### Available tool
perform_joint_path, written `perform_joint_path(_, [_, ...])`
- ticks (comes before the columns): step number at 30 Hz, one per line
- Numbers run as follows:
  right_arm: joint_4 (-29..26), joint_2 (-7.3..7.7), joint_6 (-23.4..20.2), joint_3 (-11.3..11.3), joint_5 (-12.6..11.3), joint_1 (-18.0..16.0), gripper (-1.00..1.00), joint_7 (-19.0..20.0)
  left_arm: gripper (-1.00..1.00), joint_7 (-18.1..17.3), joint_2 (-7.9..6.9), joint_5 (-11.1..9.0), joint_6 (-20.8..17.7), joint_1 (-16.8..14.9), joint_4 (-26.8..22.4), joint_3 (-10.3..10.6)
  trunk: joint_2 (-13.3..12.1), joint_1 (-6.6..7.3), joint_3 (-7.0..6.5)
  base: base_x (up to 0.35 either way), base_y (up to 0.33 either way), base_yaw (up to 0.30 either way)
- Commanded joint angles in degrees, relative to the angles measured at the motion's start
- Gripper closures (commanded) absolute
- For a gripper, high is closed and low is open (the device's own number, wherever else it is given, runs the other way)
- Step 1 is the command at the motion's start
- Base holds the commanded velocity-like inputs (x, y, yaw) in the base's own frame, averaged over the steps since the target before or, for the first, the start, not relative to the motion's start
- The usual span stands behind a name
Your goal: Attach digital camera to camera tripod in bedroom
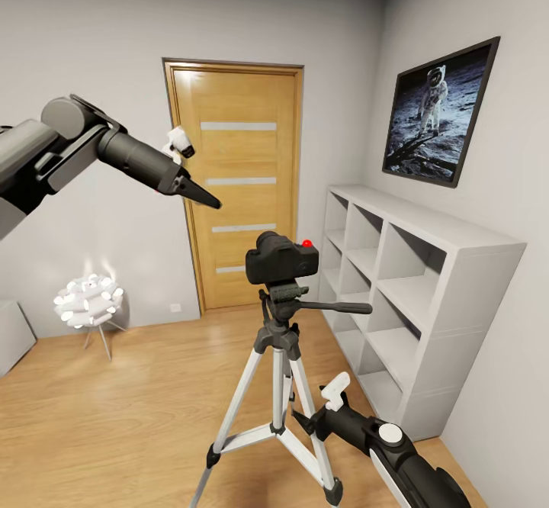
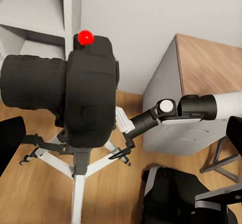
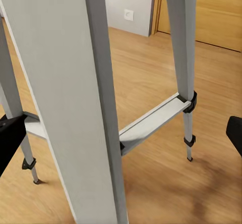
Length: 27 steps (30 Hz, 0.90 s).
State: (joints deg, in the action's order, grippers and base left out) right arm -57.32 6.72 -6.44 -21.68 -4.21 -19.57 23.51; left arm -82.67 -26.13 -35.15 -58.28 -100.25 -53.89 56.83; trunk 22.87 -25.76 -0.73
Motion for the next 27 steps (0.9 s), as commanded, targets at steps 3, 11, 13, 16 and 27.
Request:
perform_joint_path(3, [-0.3, 0.11, -0.4, -0.1, -0.4, 0.0, -1.0, 0.2, -1.0, 0.0, -1.23, -0.2, -0.5, 0.6, 0.1, 0.0, 0.0, -0.02, 0.03, 0.0, 0.0, 0.0])
perform_joint_path(11, [-3.7, 0.77, -0.5, 0.0, -0.5, 0.9, -1.0, 0.4, -1.0, 2.3, -6.79, -0.5, -0.3, 6.7, 0.4, -5.4, 0.0, -0.02, 0.03, 0.0, 0.0, 0.0])
perform_joint_path(13, [-4.4, 1.0, -0.6, 0.0, -0.5, 1.3, -1.0, 0.5, -1.0, 3.2, -7.63, -0.4, -0.3, 9.1, 0.3, -8.3, 0.0, -0.02, 0.03, 0.0, 0.0, 0.0])
perform_joint_path(16, [-5.1, 1.22, -0.7, 0.0, -0.4, 1.8, -1.0, 0.4, -1.0, 4.4, -8.35, -0.3, -0.3, 12.1, 0.2, -12.5, 0.0, -0.02, 0.03, 0.0, 0.0, 0.0])
perform_joint_path(27, [-8.0, 1.56, -0.9, 0.3, -0.4, 3.2, -1.0, 0.5, -1.0, 6.1, -9.05, -0.1, -0.3, 15.5, 0.0, -17.3, 0.0, -0.02, 0.03, 0.0, 0.0, 0.0])
